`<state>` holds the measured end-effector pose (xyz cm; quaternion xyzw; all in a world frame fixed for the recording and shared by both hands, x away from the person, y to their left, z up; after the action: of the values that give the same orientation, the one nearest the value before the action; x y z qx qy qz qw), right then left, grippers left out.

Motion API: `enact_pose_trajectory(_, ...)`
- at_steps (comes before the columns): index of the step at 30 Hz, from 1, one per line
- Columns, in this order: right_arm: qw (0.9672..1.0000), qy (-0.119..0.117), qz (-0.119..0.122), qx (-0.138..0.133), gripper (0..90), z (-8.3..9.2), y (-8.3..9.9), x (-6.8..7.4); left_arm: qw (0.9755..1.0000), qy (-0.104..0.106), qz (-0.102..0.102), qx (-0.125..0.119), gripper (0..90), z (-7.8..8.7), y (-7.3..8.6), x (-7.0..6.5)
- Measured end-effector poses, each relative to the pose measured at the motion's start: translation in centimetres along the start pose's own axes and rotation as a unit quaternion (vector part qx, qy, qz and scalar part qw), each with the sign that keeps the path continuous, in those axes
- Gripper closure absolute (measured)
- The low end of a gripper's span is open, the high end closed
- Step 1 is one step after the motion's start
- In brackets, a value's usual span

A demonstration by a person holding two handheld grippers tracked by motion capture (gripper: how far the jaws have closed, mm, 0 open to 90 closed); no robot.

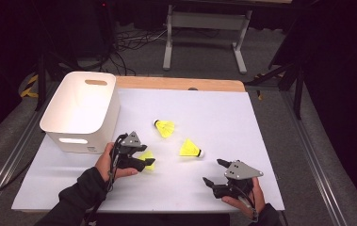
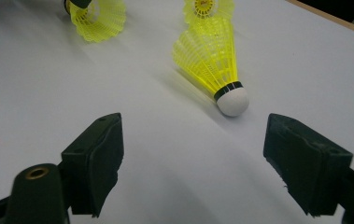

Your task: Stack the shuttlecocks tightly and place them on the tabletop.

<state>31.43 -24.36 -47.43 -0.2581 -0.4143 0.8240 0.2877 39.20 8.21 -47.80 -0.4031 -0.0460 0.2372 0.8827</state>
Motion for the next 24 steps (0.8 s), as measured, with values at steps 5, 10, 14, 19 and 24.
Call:
enact_pose_trajectory(5, 1.0000, -0.002, -0.002, 0.003, 21.5, -0.1, 0.1, -0.1, 0.9999, 0.009, -0.007, 0.004, 57.9, 0.0, 0.1, -0.1)
enact_pose_trajectory(10, 1.0000, -0.004, 0.000, 0.007, 22.0, -0.2, 0.1, 0.0, 0.9998, -0.006, -0.021, 0.002, 73.6, 0.2, -0.1, -0.2)
enact_pose_trajectory(14, 1.0000, -0.006, 0.000, 0.008, 22.3, -0.2, 0.1, 0.0, 0.9992, -0.015, -0.036, 0.003, 83.3, 0.2, -0.5, 0.2)
enact_pose_trajectory(19, 1.0000, -0.006, -0.002, 0.008, 22.5, -0.2, 0.2, -0.2, 0.9983, -0.027, -0.051, 0.001, 86.9, 0.2, -1.4, 0.6)
enact_pose_trajectory(24, 1.0000, -0.004, -0.005, 0.007, 22.5, -0.2, 0.2, -0.4, 0.9974, -0.040, -0.060, -0.009, 86.9, -0.1, -2.8, 1.4)
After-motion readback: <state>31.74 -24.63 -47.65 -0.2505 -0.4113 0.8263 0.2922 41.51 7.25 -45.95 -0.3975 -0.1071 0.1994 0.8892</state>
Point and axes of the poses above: each handheld gripper's, and its own axes: z roughly backward along the jaws, y roughly out of its underside, x roughly to its left, the point moved 3 cm from there along -z, roughly forward along the jaws, and after that the axes turned 3 degrees about y, right-handed, at the moved point
